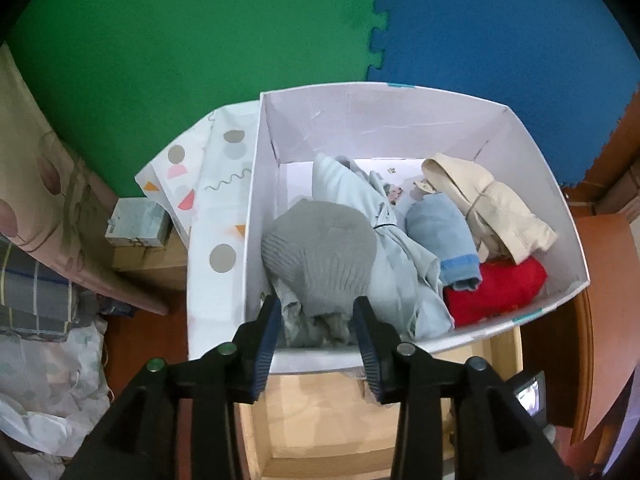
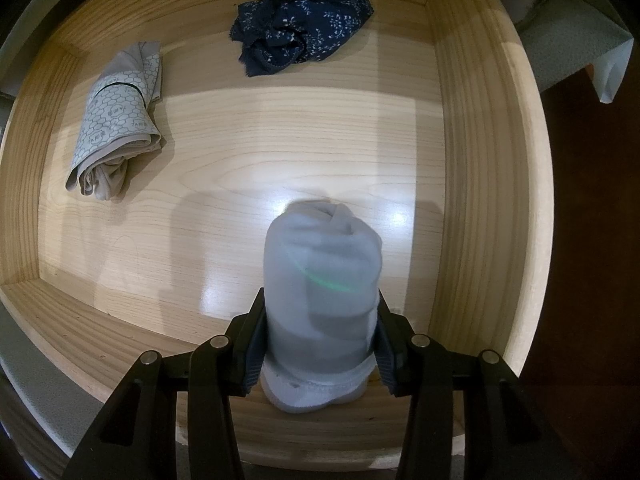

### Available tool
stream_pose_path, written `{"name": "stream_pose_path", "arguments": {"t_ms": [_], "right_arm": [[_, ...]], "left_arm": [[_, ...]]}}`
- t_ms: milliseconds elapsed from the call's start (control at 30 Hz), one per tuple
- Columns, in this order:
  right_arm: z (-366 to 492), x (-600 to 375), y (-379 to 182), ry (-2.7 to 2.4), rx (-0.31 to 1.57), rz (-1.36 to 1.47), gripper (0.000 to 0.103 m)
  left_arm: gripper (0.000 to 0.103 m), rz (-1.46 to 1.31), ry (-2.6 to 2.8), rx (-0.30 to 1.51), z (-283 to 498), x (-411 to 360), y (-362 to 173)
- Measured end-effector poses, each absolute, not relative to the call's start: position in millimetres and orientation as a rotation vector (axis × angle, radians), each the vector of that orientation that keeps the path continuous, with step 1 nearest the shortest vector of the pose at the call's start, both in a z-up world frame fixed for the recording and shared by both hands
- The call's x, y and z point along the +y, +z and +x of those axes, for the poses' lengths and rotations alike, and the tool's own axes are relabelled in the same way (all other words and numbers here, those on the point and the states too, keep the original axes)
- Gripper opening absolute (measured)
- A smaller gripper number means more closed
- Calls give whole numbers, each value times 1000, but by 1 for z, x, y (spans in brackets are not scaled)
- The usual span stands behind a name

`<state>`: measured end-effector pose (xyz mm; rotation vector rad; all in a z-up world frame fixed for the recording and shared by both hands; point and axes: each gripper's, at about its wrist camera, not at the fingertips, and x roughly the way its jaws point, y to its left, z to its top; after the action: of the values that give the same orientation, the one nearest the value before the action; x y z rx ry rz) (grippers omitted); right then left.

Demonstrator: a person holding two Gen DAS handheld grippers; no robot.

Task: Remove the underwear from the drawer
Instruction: 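Lower the grey sock into the white box and open the left tool, then move the open left tool back down over the open drawer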

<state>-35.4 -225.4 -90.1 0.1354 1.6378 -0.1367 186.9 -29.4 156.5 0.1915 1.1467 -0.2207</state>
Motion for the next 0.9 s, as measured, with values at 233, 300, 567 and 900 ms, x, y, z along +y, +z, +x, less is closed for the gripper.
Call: {"name": "stream_pose_path", "arguments": {"t_ms": [233,300,567,900], "right_arm": [[-35,-225,-90,-137,1639,132,43],[-34,-226,-91,-139,1639,132,43],[-36,-227,-91,-145,1639,127,43],[-37,-221,-89,-158,1639,124,42]], "left_arm": [[38,206,-244,1116,162,-16,177],[38,209,-248,1108,155,-10,181],[39,229,-215,1101,118,29,177],[39,158,-149,1219,86,77,102]]}}
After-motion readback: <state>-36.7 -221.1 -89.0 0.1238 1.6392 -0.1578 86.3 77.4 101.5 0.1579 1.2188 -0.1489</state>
